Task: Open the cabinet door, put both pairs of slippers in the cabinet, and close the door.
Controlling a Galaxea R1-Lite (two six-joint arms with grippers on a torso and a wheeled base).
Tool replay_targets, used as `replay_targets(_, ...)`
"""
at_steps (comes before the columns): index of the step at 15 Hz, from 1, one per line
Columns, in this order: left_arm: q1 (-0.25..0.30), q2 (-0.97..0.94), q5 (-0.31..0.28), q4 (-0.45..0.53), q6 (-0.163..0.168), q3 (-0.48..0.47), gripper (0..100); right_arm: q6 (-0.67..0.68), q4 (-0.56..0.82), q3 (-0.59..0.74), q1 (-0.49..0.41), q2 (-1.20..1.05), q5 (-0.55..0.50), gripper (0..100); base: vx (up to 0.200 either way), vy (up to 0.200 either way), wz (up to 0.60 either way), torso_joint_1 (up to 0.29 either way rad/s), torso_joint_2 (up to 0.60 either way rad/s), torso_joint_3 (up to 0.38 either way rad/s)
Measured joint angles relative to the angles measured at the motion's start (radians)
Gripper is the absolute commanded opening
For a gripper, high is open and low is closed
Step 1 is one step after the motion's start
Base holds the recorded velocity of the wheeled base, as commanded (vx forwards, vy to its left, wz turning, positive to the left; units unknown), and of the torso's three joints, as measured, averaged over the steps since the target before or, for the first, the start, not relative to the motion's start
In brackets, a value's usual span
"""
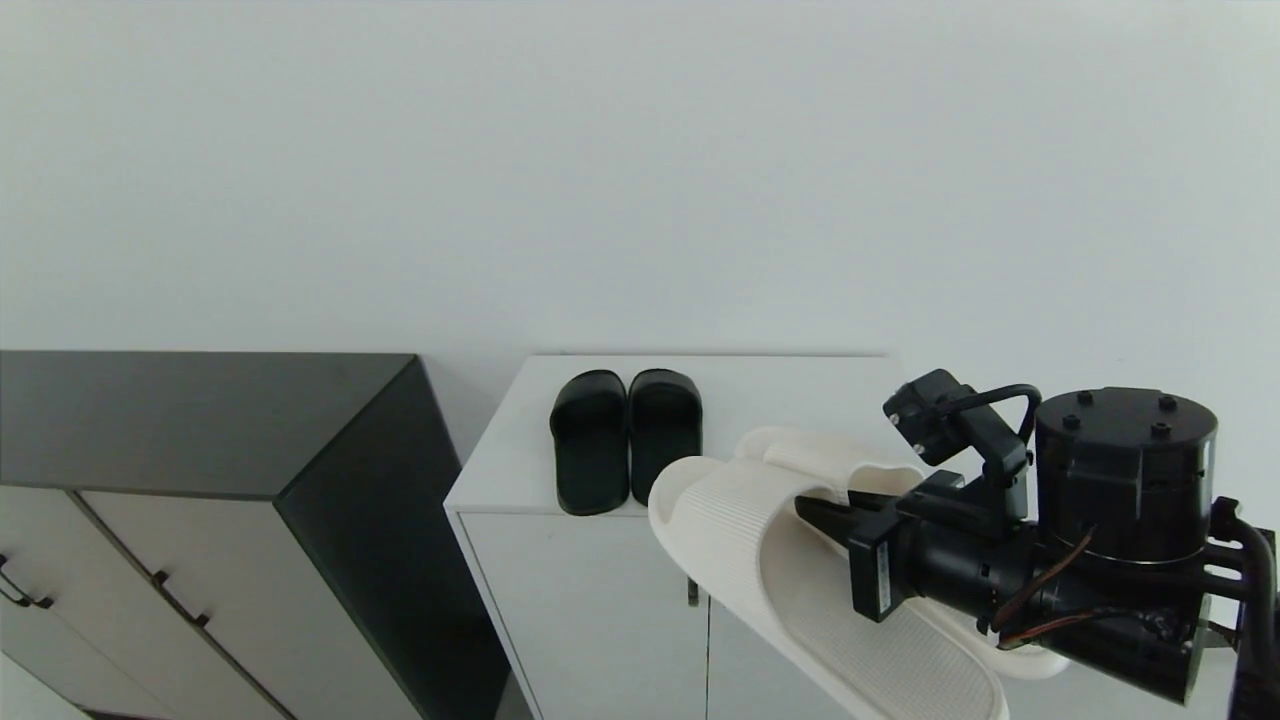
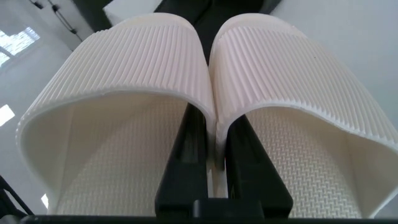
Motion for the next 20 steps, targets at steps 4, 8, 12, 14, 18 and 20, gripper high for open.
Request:
replay_targets(4,0.0,0.0,0.0,0.0,0.001,0.0,0,0.001,0.0,0.006,-0.001,-0.001,0.002,0,0.0,0.0,0.0,0.0,0.0,0.0)
replay_targets(8,0.0,0.0,0.0,0.0,0.001,0.0,0,0.0,0.001,0.012,-0.002,-0.002,-0.001,0,0.0,0.0,0.0,0.0,0.0,0.0)
replay_targets(12,0.0,0.0,0.0,0.0,0.001,0.0,0,0.0,0.001,0.014,-0.003,-0.001,-0.001,0,0.0,0.0,0.0,0.0,0.0,0.0)
replay_targets(14,0.0,0.0,0.0,0.0,0.001,0.0,0,0.0,0.001,0.013,-0.002,-0.001,0.0,0,0.0,0.0,0.0,0.0,0.0,0.0)
replay_targets(18,0.0,0.0,0.0,0.0,0.001,0.0,0,0.0,0.0,0.01,-0.002,0.008,-0.005,0,0.0,0.0,0.0,0.0,0.0,0.0)
replay_targets(20,0.0,0.0,0.0,0.0,0.001,0.0,0,0.0,-0.001,0.009,-0.003,0.013,-0.004,0,0.0,0.0,0.0,-0.122,0.29,0.156)
